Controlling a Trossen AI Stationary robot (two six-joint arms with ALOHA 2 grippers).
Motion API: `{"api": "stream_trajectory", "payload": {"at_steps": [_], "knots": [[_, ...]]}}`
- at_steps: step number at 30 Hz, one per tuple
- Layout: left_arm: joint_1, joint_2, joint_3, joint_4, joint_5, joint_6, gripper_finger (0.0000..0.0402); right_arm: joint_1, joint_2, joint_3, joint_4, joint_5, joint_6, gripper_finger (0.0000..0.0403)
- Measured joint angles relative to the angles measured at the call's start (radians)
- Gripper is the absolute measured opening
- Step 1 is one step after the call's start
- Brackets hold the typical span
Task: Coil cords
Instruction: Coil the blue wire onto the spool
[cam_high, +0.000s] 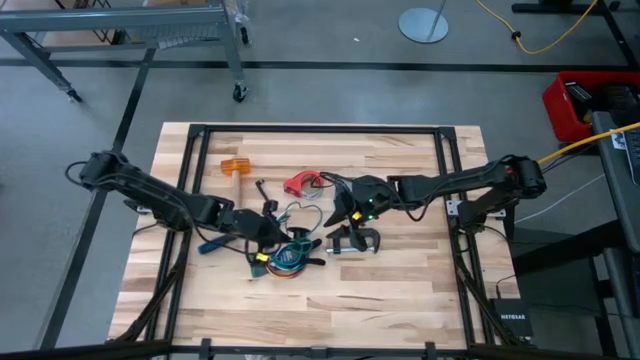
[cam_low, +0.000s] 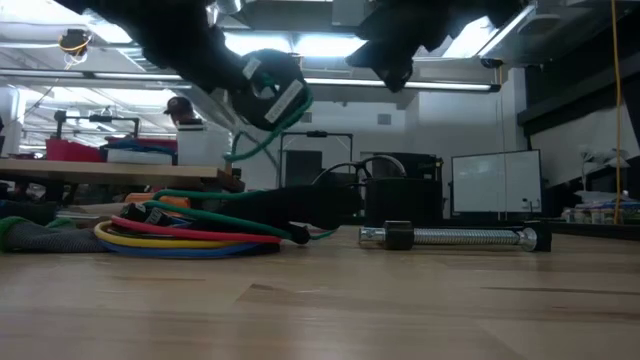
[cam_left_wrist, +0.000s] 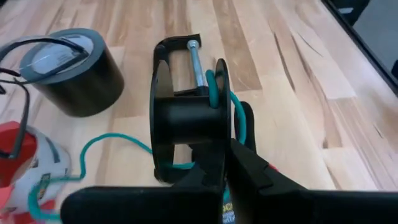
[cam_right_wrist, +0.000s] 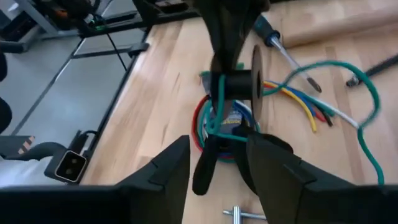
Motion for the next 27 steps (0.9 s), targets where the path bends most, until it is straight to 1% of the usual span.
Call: {"api": "stream_trajectory", "payload": {"at_steps": [5, 8, 16, 21, 27], "knots": [[0.031, 0.031, 0.008, 0.028, 0.048, -0.013, 0.0, 0.0, 0.027, 0.0, 0.018, 0.001, 0.028, 0.0163], [0.039, 0.055, 0.036, 0.026, 0.072, -0.031, 0.0, 0.0, 0.036, 0.001, 0.031, 0.002, 0.031, 0.0163], [0.041, 0.193, 0.168, 0.006, 0.148, 0.046, 0.0, 0.0, 0.069, 0.0, 0.131, 0.003, 0.061, 0.0163], [0.05, 0.268, 0.244, -0.103, 0.152, 0.057, 0.0, 0.0, 0.068, 0.001, 0.128, 0.003, 0.058, 0.0163], [0.055, 0.295, 0.284, -0.098, 0.152, 0.084, 0.0, 0.0, 0.071, 0.001, 0.097, 0.003, 0.058, 0.0163]]}}
